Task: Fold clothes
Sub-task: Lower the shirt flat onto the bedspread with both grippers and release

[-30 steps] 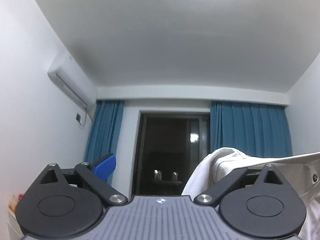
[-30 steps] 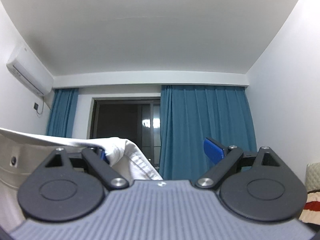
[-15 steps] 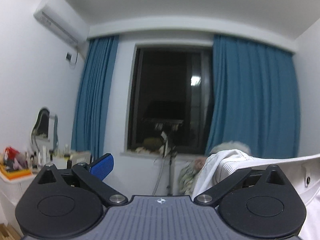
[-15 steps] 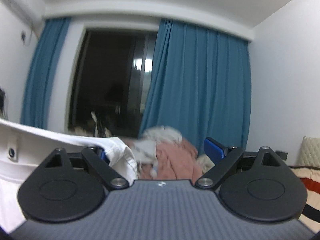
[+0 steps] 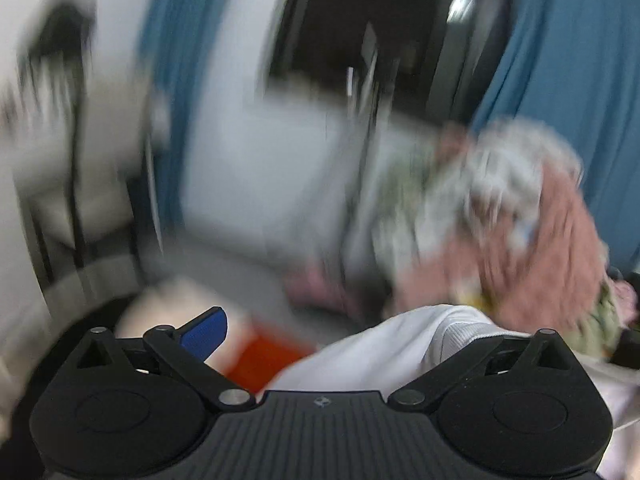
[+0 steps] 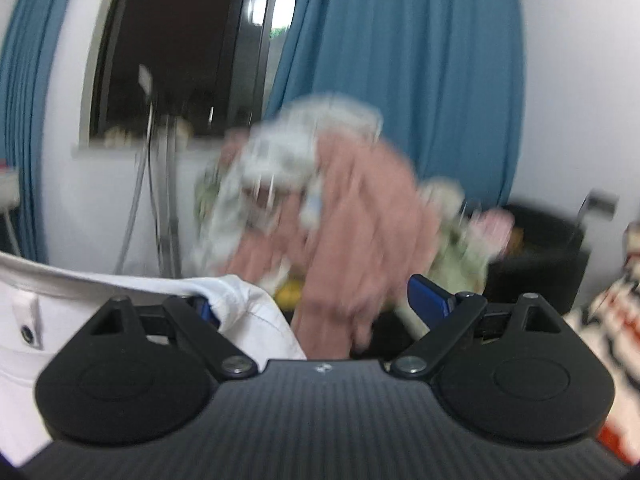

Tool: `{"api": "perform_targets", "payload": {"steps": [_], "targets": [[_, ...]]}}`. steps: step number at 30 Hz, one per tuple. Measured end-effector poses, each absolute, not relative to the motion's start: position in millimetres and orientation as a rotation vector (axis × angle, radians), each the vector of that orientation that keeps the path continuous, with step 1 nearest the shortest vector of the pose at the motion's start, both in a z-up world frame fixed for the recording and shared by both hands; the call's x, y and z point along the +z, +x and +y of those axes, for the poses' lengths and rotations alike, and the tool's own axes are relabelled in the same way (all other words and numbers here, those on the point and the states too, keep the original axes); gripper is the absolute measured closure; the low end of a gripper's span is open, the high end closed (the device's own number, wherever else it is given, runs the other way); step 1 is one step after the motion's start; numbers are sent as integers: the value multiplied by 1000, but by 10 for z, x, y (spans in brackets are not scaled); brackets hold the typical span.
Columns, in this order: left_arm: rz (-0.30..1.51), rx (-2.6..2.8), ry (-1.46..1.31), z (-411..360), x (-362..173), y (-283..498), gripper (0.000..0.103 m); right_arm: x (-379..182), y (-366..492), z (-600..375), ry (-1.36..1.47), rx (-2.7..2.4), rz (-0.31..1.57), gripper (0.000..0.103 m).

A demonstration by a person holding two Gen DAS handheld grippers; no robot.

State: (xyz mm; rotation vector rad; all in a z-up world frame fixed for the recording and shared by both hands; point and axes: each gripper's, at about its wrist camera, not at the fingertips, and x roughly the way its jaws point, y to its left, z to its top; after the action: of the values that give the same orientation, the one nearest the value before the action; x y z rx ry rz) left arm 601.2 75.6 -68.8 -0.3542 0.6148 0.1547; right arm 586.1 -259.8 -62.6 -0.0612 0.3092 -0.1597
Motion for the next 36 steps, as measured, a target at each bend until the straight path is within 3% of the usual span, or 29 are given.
{"api": "perform_targets", "payload": {"steps": [4,9,12,17,24,29,36], "targets": [[842,114,-347,1006,-1276,6611,2,-1282,6407,-2542,-61,-71,524,12],[1033,10,-115,974,-1625,6910,1,-1542,6708,-2368,-153,93,754,12],[999,-88,19,741,-1428,6852,1,-1476,6795,-2222,-173,221,885,12],[846,-175,163,454,-1029,6605,0,-1258,6574,-2000,-144,258,868,12],[615,-78,-35,590,-737,5471,0,-910,5716,-2082,66,121,677,12],[533,-26,-94,680,-463,4074,0,-593,4672,-2225,189,83,565,12],[411,-8,-76,733,-250,2139,0,-326,2960,-2181,149,84,438,12]]}}
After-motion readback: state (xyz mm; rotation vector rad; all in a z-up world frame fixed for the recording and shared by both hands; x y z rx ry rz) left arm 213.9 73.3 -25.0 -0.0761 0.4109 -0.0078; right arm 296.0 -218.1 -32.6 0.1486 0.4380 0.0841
